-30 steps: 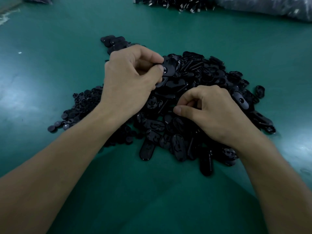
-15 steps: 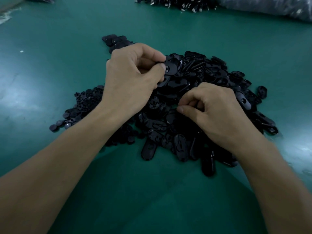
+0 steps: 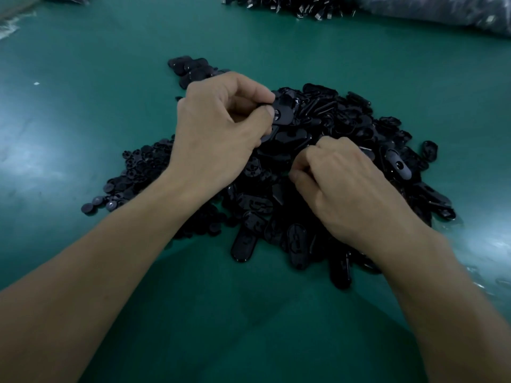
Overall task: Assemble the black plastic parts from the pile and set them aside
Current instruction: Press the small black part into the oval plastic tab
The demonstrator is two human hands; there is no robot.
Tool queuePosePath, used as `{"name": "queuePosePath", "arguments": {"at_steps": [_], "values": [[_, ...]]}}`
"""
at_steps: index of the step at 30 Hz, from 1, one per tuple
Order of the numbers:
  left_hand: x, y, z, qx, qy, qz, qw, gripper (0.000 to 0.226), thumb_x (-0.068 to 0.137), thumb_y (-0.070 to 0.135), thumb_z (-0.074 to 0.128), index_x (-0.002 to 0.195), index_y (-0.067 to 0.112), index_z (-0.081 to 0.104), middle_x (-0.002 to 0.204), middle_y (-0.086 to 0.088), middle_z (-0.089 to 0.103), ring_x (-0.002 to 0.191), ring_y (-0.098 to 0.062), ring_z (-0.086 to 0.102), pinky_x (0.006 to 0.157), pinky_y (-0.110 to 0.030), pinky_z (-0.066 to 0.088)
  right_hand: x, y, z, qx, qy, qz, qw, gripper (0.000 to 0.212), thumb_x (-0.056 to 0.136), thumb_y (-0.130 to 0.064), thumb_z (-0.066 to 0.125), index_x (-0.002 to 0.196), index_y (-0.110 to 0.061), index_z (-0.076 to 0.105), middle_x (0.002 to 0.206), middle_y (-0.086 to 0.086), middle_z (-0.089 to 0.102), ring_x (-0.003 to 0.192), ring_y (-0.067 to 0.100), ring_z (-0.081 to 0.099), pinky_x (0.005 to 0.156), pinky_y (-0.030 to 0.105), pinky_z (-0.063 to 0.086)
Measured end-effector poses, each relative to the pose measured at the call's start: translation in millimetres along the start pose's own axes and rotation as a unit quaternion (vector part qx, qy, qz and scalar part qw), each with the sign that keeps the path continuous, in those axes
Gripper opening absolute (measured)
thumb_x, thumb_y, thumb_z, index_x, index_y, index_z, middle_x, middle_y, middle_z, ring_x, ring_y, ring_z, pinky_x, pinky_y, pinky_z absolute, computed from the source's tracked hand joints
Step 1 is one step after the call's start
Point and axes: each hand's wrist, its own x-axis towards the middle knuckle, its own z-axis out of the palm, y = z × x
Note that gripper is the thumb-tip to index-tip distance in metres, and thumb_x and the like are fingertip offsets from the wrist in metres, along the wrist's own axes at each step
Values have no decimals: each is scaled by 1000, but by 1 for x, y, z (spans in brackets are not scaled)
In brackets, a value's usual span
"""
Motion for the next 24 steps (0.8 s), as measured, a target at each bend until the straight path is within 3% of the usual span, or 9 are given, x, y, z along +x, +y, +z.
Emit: {"name": "queuePosePath", "arguments": {"at_steps": [4, 6, 8, 12, 14, 17, 20, 24], "values": [[0, -1, 1, 2, -4, -7, 1000, 14, 87, 11, 71, 87, 25, 70, 73, 7, 74, 68, -12, 73, 62, -21, 56, -1, 5, 1, 15, 24, 13, 1000, 20, 105, -25, 42, 100, -15, 59, 96, -1, 50, 91, 18, 45, 78, 28, 35], [0, -1, 1, 6, -12, -10, 1000, 13, 87, 12, 72, 86, 25, 70, 72, 6, 74, 68, -14, 73, 63, -24, 57, -2, 7, 0, 88, 52, 38, 994, 16, 105, -25, 42, 96, -19, 54, 94, -5, 49, 85, 12, 46, 70, 23, 32], [-1, -2, 1, 8, -19, -13, 1000, 12, 86, 13, 72, 87, 25, 71, 72, 6, 74, 68, -15, 73, 63, -25, 58, -3, 9, -1, 157, 89, 54, 982, 15, 105, -25, 41, 93, -24, 49, 87, -10, 52, 79, 6, 51, 63, 21, 39], [-2, -2, 1, 2, -30, -24, 999, 13, 83, 13, 75, 88, 25, 72, 73, 5, 74, 68, -15, 73, 64, -28, 60, -4, 11, -4, 261, 162, 62, 950, 12, 100, -22, 48, 90, -26, 51, 78, -1, 67, 68, 17, 63, 57, 34, 47], [-2, -1, 1, -5, -43, -33, 999, 17, 80, 10, 78, 88, 24, 72, 74, 5, 75, 67, -16, 73, 66, -31, 61, -3, 12, -3, 301, 186, 63, 933, 14, 96, -21, 53, 88, -32, 54, 77, -3, 68, 67, 17, 63, 61, 36, 51], [-4, 1, 1, -35, -73, -49, 996, 21, 79, 4, 79, 89, 21, 72, 75, 3, 76, 68, -16, 73, 66, -29, 61, -3, 13, -2, 371, 183, 59, 908, 19, 92, -18, 60, 90, -36, 62, 79, -5, 72, 70, 13, 69, 66, 33, 58], [-5, 5, 1, -69, -96, -62, 991, 22, 79, 0, 79, 89, 19, 73, 74, 0, 76, 70, -14, 73, 65, -23, 58, -2, 14, 0, 445, 156, 43, 881, 22, 93, -8, 65, 98, -28, 70, 84, -10, 76, 73, 8, 72, 64, 15, 53], [-5, 7, 1, -101, -101, -76, 987, 23, 78, -4, 79, 89, 16, 73, 74, -2, 75, 70, -15, 72, 65, -24, 58, -1, 16, -1, 523, 151, 42, 838, 27, 95, -1, 62, 103, -24, 73, 86, -5, 77, 76, 10, 73, 66, 16, 52]]}}
